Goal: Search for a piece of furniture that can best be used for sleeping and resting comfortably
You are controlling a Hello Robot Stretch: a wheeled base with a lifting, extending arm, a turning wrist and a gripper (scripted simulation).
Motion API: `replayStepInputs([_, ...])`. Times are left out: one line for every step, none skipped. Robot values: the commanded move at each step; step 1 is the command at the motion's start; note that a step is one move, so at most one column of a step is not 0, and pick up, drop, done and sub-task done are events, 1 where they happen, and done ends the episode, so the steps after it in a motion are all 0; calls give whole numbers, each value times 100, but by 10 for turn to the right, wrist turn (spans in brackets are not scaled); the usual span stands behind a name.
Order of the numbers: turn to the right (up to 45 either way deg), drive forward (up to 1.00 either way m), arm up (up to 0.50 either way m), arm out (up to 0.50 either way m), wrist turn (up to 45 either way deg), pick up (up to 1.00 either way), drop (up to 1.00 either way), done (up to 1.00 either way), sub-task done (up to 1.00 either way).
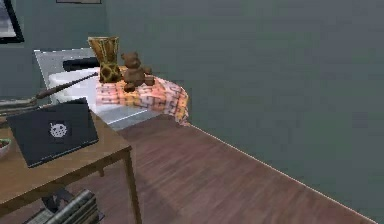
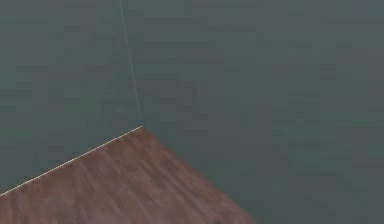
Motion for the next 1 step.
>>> replayStepInputs([210, 0, 0, 0, 0, 0, 0, 0, 0])
